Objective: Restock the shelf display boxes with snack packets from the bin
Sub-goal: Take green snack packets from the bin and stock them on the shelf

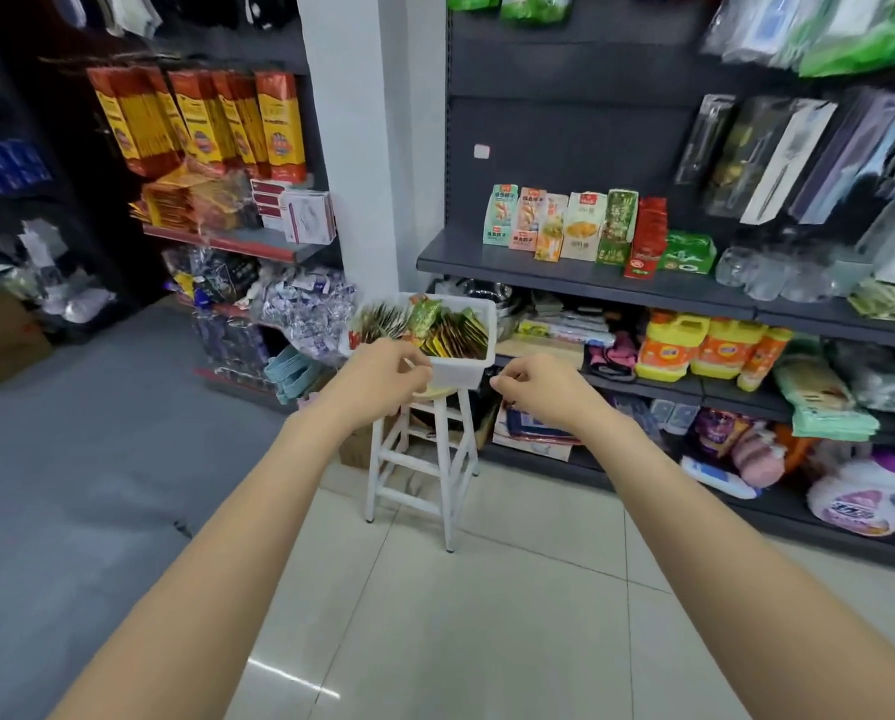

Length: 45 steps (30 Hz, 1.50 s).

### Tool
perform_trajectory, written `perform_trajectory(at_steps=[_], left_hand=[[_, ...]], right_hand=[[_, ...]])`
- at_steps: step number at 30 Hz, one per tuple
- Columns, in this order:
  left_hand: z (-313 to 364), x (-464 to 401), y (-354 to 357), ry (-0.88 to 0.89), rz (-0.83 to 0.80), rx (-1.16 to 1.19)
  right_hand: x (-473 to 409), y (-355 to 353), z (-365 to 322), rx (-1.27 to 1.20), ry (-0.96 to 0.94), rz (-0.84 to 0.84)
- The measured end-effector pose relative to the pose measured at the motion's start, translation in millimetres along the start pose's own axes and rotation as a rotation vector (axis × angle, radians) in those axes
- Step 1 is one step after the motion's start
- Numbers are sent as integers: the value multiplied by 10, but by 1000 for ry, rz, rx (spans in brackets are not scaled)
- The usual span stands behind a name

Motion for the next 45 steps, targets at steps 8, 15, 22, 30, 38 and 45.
perform_trajectory(at_steps=[8,15,22,30,38,45], left_hand=[[-583,-1621,-174,-22,-70,64],[-1147,-2944,-173,-92,-85,112],[-1690,-3987,10,-176,-105,87],[-2266,-4853,578,-108,-286,82],[-2684,-5313,1072,7,-497,-159],[-2762,-5523,993,-5,-340,-84]], right_hand=[[-1671,23,110,14,48,-36],[-3163,62,293,4,23,-34],[-4327,258,548,-44,78,-32],[-4996,734,1110,-124,251,-89],[-5145,1171,1421,-224,423,-175],[-5282,1259,1587,-276,514,-131]])
Point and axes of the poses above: each hand's wrist, its own x-axis away from the middle knuckle, its own y-axis out of the palm, z = x × y, the point moved 5 cm from there along -x, towards the middle knuckle, and after that the axes turned 1 degree about x, right-handed, at the moved point
